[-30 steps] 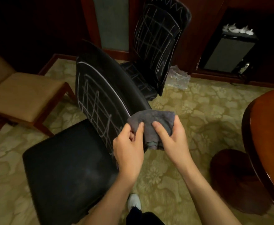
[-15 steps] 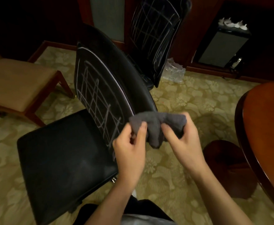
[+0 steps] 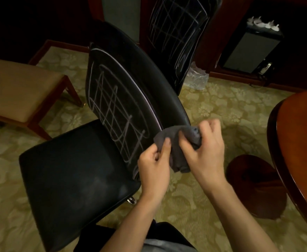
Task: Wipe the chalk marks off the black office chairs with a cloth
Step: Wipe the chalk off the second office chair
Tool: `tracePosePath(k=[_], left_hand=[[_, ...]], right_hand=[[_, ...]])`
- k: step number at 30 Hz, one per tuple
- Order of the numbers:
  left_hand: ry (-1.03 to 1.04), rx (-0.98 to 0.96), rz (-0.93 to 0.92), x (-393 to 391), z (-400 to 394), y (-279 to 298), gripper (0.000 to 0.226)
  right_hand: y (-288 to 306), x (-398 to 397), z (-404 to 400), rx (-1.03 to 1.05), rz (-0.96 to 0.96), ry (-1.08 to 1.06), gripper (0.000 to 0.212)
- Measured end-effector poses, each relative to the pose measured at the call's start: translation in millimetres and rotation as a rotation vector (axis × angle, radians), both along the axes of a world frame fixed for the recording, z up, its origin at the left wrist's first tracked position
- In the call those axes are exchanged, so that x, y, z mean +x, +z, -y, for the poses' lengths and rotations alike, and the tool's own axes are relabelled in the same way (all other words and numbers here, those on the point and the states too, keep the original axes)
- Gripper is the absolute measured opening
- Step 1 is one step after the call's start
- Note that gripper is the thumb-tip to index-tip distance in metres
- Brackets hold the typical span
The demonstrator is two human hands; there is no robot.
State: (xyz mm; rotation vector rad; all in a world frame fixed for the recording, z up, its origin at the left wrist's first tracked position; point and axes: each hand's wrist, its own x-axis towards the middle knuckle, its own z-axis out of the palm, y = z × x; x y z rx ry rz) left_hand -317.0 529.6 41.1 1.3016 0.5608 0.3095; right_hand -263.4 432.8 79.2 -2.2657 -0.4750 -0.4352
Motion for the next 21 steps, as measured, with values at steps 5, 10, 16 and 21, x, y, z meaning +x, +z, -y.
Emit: tracePosePath(k=[5, 10, 16, 21], left_hand=[[-0.088, -0.159, -0.082, 26, -3, 25, 0.039], [-0.165, -0.349, -0.079, 15, 2, 15, 0.025], [-0.136, -0.02, -0.038, -9, 5, -7, 0.033], [-0.114, 0.132, -0.017, -21, 7, -27, 0.04]], right_hand=[[32, 35, -8, -0.084, -0.028, 0.026, 0.033], [6, 8, 6, 0.004, -0.151, 0.01, 0.035], [-24, -27, 9, 0.071, -0.051, -0.081, 0.024], [-36, -35, 9, 0.047, -0.037, -0.111, 0.023]])
